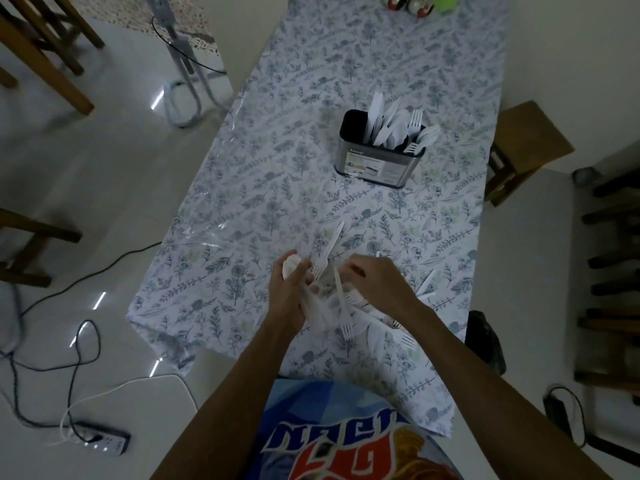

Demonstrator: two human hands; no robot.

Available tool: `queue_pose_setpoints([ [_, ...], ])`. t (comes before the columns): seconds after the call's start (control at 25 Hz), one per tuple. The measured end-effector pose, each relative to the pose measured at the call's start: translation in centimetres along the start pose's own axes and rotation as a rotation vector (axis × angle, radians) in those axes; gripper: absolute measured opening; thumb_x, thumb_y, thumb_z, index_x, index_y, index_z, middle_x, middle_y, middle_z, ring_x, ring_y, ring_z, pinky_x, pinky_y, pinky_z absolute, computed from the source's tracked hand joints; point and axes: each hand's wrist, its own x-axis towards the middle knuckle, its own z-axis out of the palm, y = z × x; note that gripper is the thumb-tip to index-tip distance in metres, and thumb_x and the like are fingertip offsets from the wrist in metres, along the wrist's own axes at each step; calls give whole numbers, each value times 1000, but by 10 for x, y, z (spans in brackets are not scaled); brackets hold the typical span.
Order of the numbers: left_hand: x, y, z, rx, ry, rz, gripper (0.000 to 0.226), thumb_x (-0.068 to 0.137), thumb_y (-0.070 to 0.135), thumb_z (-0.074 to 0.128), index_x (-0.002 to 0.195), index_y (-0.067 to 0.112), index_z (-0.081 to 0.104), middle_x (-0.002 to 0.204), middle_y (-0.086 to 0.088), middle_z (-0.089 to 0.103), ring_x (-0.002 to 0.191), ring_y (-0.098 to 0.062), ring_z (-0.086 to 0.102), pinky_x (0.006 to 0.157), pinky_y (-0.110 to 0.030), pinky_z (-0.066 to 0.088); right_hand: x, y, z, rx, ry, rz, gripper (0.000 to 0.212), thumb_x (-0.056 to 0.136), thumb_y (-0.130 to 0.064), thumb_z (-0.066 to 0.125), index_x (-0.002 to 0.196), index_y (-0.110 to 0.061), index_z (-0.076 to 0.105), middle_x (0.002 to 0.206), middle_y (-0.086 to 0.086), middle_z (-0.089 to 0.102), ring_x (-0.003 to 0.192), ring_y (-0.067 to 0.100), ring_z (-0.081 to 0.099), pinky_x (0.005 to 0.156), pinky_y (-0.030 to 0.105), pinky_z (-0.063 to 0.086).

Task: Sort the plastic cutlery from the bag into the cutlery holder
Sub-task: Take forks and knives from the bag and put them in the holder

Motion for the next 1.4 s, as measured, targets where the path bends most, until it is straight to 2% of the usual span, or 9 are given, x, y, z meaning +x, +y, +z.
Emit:
queue_pose_setpoints([
  [0.16,-2,7,-19,-4,106,-15,26,90,13,74,111,20,59,96,-4,62,59,-10,52,45,-22,46,-1,54,2,-490,-125,46,24,91,-27,70,113,-17,68,117,6,60,107,28,53,77,41,55],
  [0.48,-8,0,-26,-2,140,-23,36,89,8,75,118,17,55,96,-5,61,60,-10,52,44,-22,46,1,51,-7,-406,-48,12,18,79,-31,82,85,-20,68,98,0,60,97,22,53,75,32,45],
  [0.76,-7,-4,-1,84,33,-46,49,83,12,82,124,14,55,87,-5,62,63,-11,55,48,-23,48,-17,10,-33,67,274,171,12,86,-35,77,83,-24,71,81,-16,71,79,-1,67,66,22,53],
  [0.84,-7,-7,3,89,-29,-34,39,85,18,81,116,14,58,89,-5,63,66,-12,57,49,-24,50,-25,-8,-23,302,214,229,11,88,-35,74,84,-24,73,83,-13,75,79,-5,68,70,15,52],
  [0.92,-7,-7,4,72,-28,-43,23,92,14,73,111,14,61,93,-6,68,74,-15,65,54,-26,54,-30,-21,-7,387,45,234,16,91,-38,70,86,-23,74,78,-7,75,71,5,70,68,25,55],
  [1.04,-4,-4,-9,-51,49,-95,20,96,-3,58,110,11,59,91,-11,73,81,-24,74,61,-35,61,-25,-14,26,130,18,135,27,98,-36,59,89,-16,74,75,-1,72,61,8,64,60,30,54],
  [1.12,0,-2,-28,-59,92,-73,19,97,-2,56,110,13,57,91,-10,69,75,-22,72,62,-34,60,-15,0,52,-258,54,-45,14,95,-22,61,98,-12,70,89,6,69,78,20,64,65,38,57],
  [1.2,2,0,-45,-13,146,-42,13,98,7,60,107,16,60,88,-6,65,67,-16,65,58,-31,57,-13,10,79,-592,11,-225,24,81,-8,71,105,-11,69,98,11,66,91,31,62,68,42,58],
  [1.4,-6,13,-49,54,144,46,8,98,16,64,104,15,60,79,-1,60,58,-9,55,50,-22,51,8,12,86,-585,74,-460,12,75,-12,75,87,-14,74,84,5,70,79,29,63,67,36,54],
])
